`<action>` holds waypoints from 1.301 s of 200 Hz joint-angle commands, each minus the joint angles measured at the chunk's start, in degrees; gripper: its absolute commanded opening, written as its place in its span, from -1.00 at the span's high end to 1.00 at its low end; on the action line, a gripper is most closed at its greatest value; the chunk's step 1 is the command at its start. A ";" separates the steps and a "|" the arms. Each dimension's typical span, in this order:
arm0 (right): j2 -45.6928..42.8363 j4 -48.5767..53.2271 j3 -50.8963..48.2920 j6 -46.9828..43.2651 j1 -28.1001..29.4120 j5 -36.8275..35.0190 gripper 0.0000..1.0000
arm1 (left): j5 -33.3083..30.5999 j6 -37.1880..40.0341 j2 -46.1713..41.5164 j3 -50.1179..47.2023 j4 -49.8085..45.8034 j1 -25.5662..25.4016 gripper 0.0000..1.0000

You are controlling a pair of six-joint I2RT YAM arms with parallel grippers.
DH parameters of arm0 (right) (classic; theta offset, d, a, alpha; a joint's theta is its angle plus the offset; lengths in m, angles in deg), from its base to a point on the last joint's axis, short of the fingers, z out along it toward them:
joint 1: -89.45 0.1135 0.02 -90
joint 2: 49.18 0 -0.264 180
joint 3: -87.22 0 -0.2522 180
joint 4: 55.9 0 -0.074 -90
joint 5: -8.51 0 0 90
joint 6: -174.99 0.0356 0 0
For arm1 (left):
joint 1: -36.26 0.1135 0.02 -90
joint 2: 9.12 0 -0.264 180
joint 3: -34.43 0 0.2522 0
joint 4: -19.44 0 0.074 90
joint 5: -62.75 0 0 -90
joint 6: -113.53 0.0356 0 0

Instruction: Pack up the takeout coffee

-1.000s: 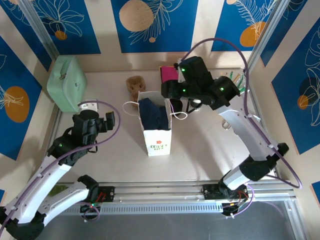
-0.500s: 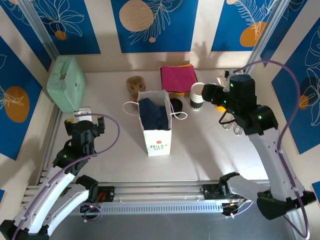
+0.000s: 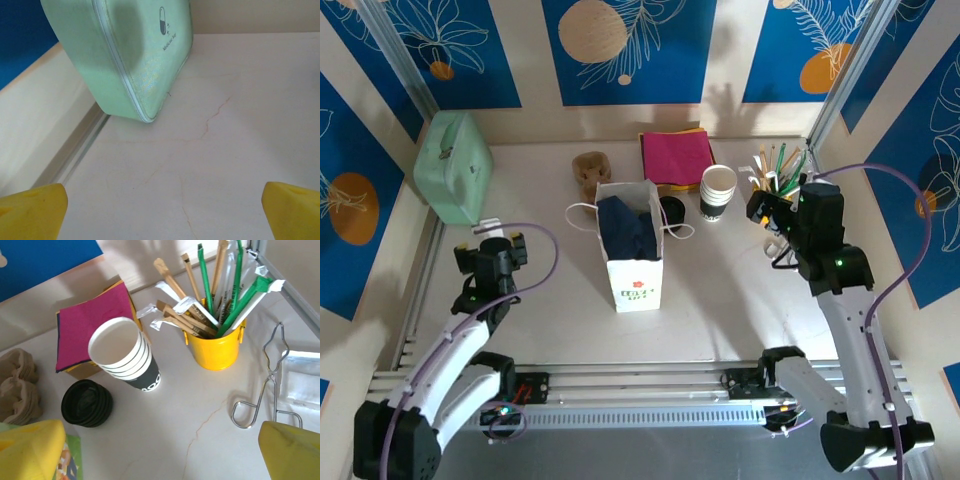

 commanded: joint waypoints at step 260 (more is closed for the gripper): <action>23.31 -82.66 -43.42 -22.12 -0.83 5.98 -0.98 | 25.20 6.73 41.85 -6.11 58.61 8.07 -0.99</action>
